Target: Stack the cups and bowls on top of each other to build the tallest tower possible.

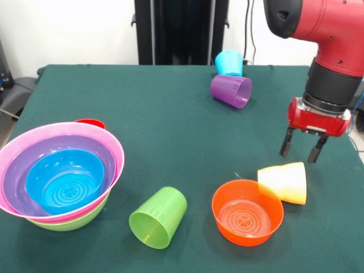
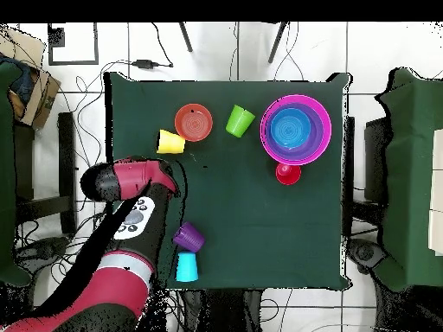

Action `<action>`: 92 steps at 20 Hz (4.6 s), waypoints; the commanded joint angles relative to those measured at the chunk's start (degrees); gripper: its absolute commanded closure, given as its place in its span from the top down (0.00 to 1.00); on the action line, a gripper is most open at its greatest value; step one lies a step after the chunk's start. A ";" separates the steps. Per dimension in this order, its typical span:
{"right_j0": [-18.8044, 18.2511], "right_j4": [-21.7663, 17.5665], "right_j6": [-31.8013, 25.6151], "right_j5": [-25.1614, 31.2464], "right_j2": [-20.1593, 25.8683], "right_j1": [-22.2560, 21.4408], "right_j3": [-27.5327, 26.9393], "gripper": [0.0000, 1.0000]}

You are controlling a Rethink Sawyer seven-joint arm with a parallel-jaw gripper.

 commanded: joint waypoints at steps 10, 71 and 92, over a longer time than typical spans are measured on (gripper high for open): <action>1.17 2.05 8.43 8.60 3.04 2.35 -7.59 1.00; -7.59 -1.12 3.16 -0.88 7.30 0.39 -2.29 1.00; -6.65 -0.75 4.78 -2.59 6.49 0.38 -1.65 0.00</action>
